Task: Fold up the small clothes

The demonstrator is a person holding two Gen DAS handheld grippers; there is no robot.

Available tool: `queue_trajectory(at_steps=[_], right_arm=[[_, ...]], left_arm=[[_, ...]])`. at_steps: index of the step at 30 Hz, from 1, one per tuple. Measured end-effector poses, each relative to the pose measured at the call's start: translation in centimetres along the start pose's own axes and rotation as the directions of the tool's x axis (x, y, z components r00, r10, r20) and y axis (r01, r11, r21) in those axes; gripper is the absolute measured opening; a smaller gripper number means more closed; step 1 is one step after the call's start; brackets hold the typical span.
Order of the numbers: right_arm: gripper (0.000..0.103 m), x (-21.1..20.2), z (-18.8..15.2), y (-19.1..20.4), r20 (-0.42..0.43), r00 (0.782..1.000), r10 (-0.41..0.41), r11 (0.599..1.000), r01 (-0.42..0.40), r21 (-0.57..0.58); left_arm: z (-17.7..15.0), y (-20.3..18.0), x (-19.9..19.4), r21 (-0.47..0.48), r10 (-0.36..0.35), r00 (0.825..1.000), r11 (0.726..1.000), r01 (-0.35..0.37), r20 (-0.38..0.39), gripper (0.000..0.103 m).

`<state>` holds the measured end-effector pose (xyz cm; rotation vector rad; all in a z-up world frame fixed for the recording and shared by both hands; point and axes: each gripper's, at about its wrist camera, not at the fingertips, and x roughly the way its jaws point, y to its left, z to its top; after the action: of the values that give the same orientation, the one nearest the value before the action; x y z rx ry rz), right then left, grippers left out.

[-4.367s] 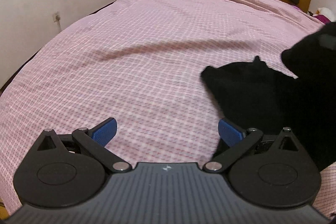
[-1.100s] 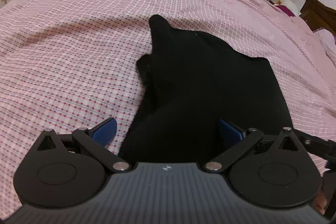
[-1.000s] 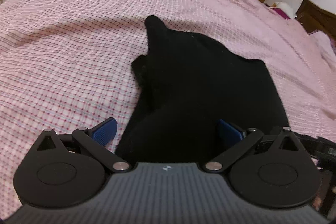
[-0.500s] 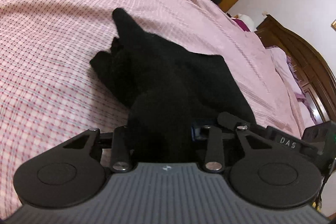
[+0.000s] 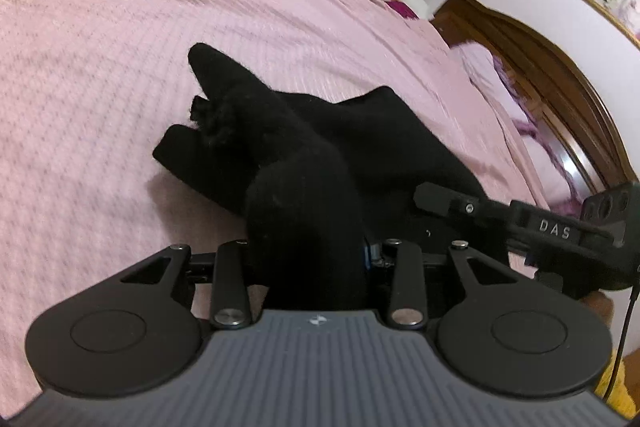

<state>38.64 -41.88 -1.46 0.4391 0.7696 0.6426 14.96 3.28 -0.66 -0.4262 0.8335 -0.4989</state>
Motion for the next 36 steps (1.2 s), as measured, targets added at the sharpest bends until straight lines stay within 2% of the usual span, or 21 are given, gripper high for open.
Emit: queue_trajectory(at_steps=[3, 4, 5, 8, 9, 12, 15, 21, 25, 27, 29, 34, 36], right_arm=[[0.039, -1.8, -2.2, -0.9, -0.012, 1.0, -0.027, 1.0, 0.027, -0.015], [0.04, -1.8, -2.7, -1.2, -0.019, 0.999, -0.038, 0.999, 0.038, -0.006], [0.043, -1.8, -3.4, -1.8, -0.027, 0.998, -0.053, 0.999, 0.053, 0.006], [0.058, -0.9, -5.3, -3.3, -0.03, 0.991, -0.131, 0.991, 0.131, 0.019], [0.061, -0.7, -5.8, -3.8, -0.024, 0.989, -0.145, 0.989, 0.145, 0.024], [0.061, -1.3, -6.5, -4.2, -0.003, 0.99, -0.14, 0.989, 0.14, 0.049], [0.061, -2.6, -6.6, -2.8, 0.022, 0.984, -0.177, 0.984, 0.177, 0.01], [0.061, -6.0, -8.5, -1.1, 0.056, 0.977, -0.205, 0.977, 0.208, -0.044], [0.061, -5.1, -10.6, -1.6, 0.009, 0.969, -0.248, 0.964, 0.247, -0.101], [0.066, -3.9, -11.2, -2.5, -0.012, 0.971, -0.238, 0.968, 0.236, -0.089], [0.066, -4.2, -11.3, -2.5, 0.003, 0.972, -0.235, 0.97, 0.234, -0.071], [0.068, -6.2, -11.2, -1.9, 0.035, 0.976, -0.215, 0.974, 0.217, -0.071], [0.073, -7.1, -11.8, -2.1, 0.035, 0.974, -0.223, 0.973, 0.224, -0.054]], left_arm=[[-3.4, -1.6, -0.1, 0.051, 0.044, 0.999, 0.998, -0.043, -0.027, 0.043], [-4.3, -1.7, -0.1, 0.072, 0.08, 0.996, 0.994, -0.077, -0.037, 0.046], [-5.2, -1.9, -0.1, 0.087, 0.121, 0.992, 0.989, -0.117, -0.043, 0.056], [-6.3, -2.1, -1.0, 0.106, 0.239, 0.971, 0.966, -0.237, -0.012, 0.075], [-6.5, -2.2, -1.6, 0.107, 0.254, 0.967, 0.961, -0.254, 0.01, 0.076], [-6.7, -2.5, -3.1, 0.119, 0.314, 0.947, 0.94, -0.32, 0.072, 0.082], [-7.0, -2.3, -2.9, 0.12, 0.362, 0.929, 0.922, -0.369, 0.073, 0.083], [-6.9, -2.1, -1.9, 0.116, 0.412, 0.909, 0.902, -0.416, 0.057, 0.084], [-7.7, -1.1, -1.0, 0.12, 0.448, 0.892, 0.884, -0.451, 0.049, 0.095], [-7.9, -1.0, -1.1, 0.1, 0.453, 0.89, 0.885, -0.456, 0.045, 0.096], [-8.0, -1.4, -1.5, 0.092, 0.463, 0.885, 0.881, -0.465, 0.036, 0.096], [-9.0, -2.3, -3.1, 0.071, 0.477, 0.879, 0.877, -0.475, 0.0, 0.099], [-9.7, -2.5, -3.6, 0.058, 0.476, 0.879, 0.878, -0.474, -0.011, 0.1]])
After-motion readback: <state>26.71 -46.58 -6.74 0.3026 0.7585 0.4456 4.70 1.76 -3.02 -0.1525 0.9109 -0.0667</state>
